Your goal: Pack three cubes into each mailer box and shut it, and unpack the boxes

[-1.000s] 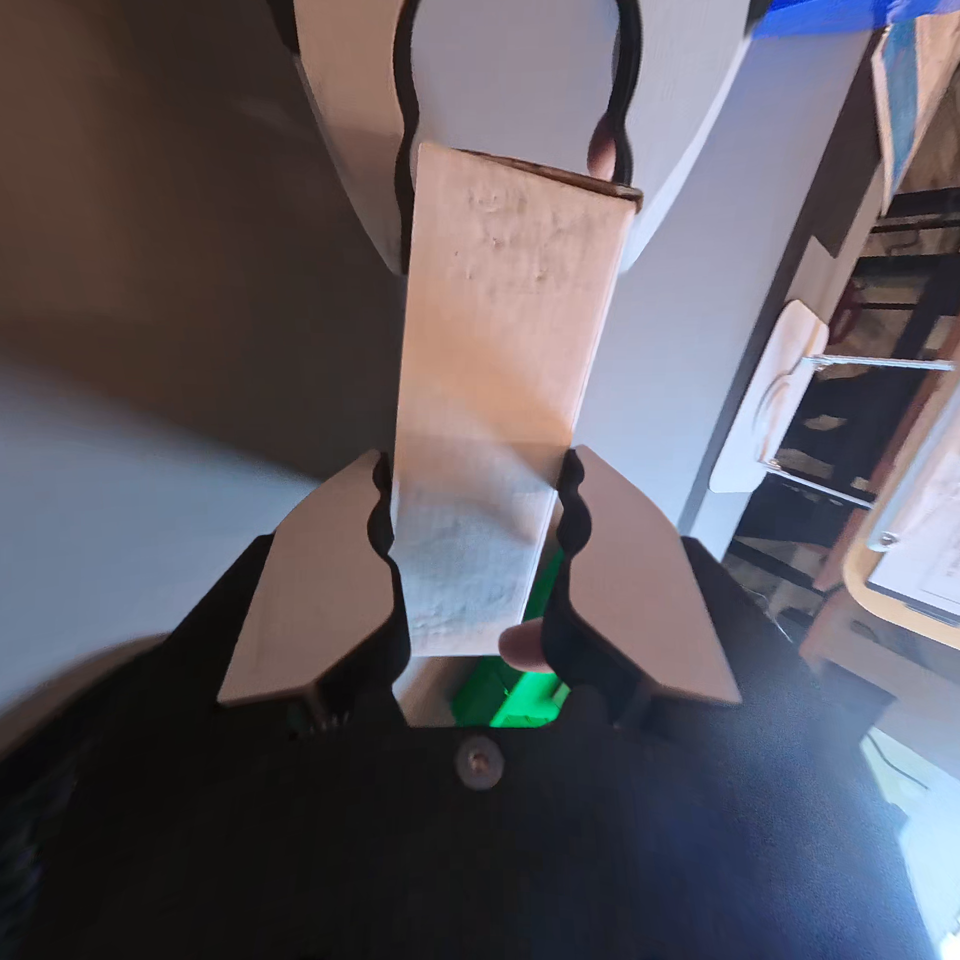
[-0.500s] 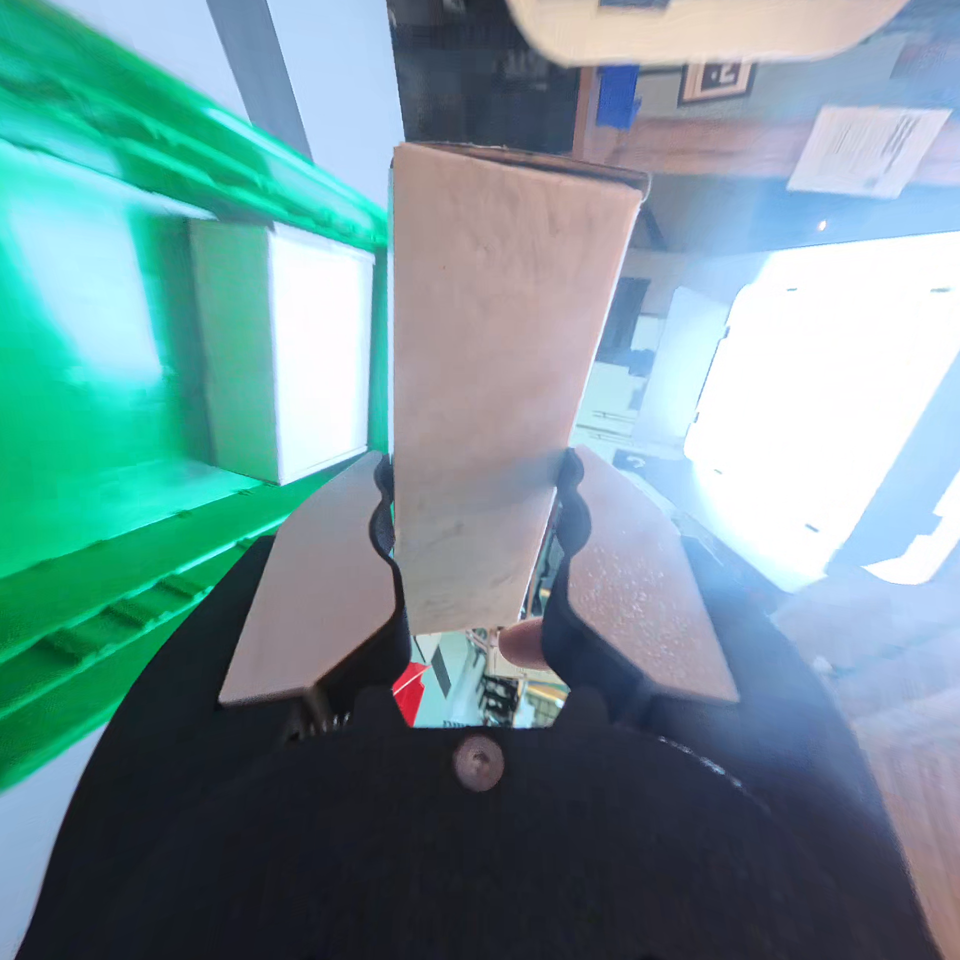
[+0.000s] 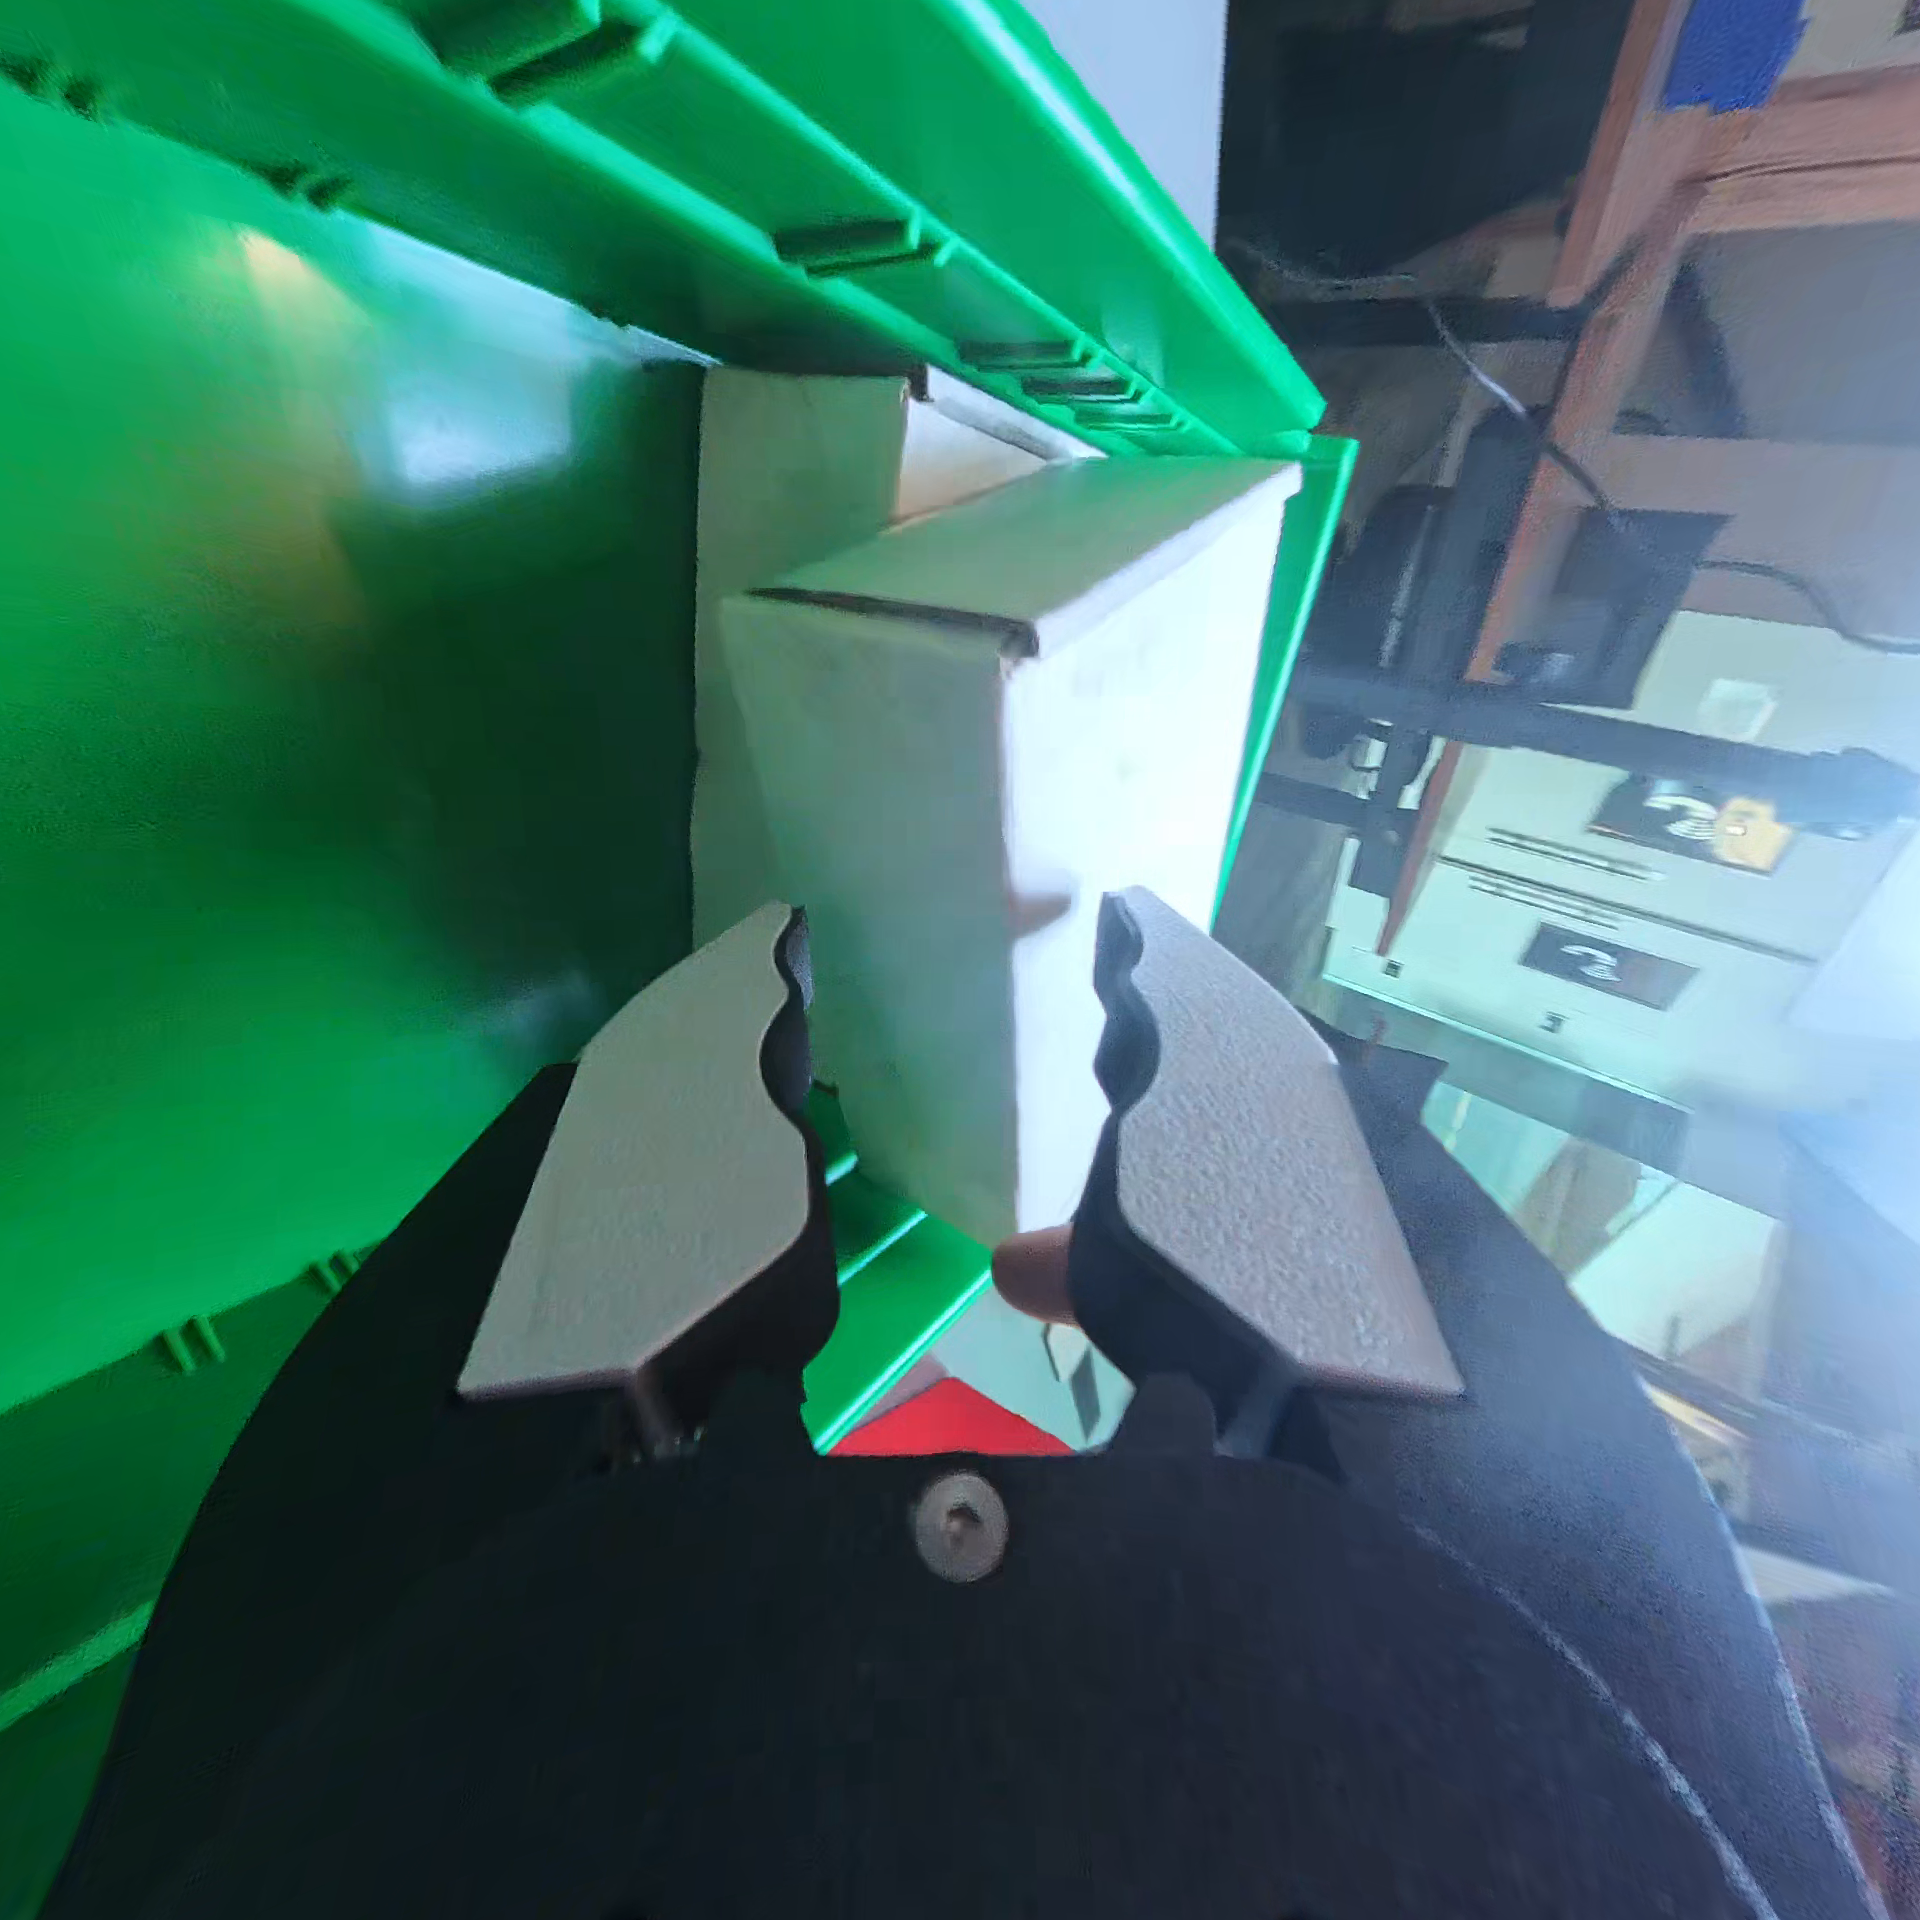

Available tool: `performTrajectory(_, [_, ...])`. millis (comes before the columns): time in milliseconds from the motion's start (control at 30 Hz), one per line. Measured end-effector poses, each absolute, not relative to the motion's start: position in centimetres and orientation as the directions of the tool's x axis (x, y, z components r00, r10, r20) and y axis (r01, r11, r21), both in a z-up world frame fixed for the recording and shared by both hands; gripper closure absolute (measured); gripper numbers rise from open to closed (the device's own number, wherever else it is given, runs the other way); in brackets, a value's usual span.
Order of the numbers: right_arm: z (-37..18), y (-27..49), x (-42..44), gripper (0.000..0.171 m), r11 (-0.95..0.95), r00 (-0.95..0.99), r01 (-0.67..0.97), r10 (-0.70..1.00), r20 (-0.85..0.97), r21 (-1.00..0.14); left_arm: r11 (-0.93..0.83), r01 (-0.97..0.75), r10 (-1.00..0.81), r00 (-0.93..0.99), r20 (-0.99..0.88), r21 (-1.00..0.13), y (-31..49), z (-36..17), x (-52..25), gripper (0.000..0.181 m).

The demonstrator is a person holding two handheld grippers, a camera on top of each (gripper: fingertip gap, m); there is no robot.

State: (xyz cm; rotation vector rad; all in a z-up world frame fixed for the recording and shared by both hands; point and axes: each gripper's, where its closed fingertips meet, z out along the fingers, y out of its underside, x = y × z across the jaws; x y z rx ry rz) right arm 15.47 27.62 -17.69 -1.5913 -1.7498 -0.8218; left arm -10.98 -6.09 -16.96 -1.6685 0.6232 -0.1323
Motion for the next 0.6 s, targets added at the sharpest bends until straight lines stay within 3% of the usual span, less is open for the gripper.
performTrajectory(133, [-17.8, 29.3, 14.5, 0.129, 0.079, -0.097, 0.995, 0.627, 0.773, 0.061, -0.070, -0.345, -0.460, 0.844, -0.277, -0.936, -6.1, -17.3, -11.0, 0.132])
performTrajectory(233, [-17.7, 30.9, 13.7, 0.131, -0.040, 0.037, 0.999, 0.653, 0.756, -0.014, -0.064, -0.372, -0.445, 0.841, -0.307, -0.926, -6.0, -17.4, -11.2, 0.132])
performTrajectory(433, [-18.0, 32.9, 12.9, 0.124, -0.036, 0.010, 0.999, 0.601, 0.799, 0.015, -0.098, -0.407, -0.400, 0.852, -0.339, -0.908, -5.9, -17.5, -12.8, 0.130])
performTrajectory(500, [-17.7, 31.7, 12.1, 0.118, -0.024, 0.083, 0.996, 0.616, 0.784, -0.086, -0.123, -0.437, -0.360, 0.856, -0.370, -0.891, -6.0, -17.3, -14.3, 0.127])
performTrajectory(600, [-16.0, 27.2, 10.0, 0.118, 0.043, 0.227, 0.938, 0.675, 0.702, -0.344, -0.187, -0.505, -0.262, 0.852, -0.453, -0.842, -6.3, -17.0, -17.9, 0.123])
